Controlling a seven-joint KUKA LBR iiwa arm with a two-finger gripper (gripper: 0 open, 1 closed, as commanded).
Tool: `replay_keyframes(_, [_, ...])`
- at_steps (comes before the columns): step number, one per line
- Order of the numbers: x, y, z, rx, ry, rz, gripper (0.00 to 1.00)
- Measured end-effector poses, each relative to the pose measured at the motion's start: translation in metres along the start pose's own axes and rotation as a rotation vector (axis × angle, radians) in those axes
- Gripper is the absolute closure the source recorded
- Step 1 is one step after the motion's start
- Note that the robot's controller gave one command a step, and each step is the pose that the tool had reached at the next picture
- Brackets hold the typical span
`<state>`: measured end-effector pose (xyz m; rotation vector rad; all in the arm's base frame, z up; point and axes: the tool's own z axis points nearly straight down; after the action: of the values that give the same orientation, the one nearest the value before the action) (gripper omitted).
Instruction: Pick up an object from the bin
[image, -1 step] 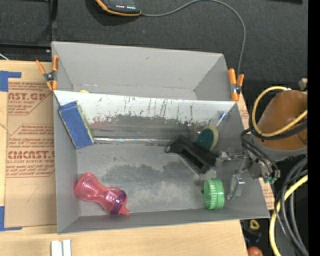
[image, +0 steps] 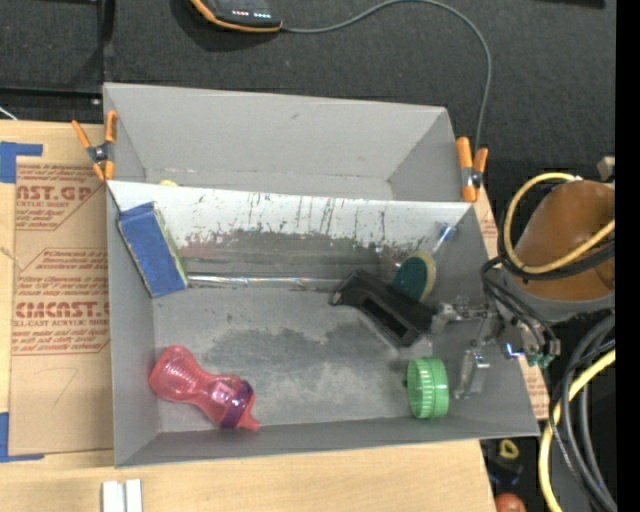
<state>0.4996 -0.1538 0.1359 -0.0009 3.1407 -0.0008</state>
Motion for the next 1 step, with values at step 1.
replay_keyframes(1, [-0.0234, 0.0326, 0.0158, -0.001, -0.004, 0.29, 0.0])
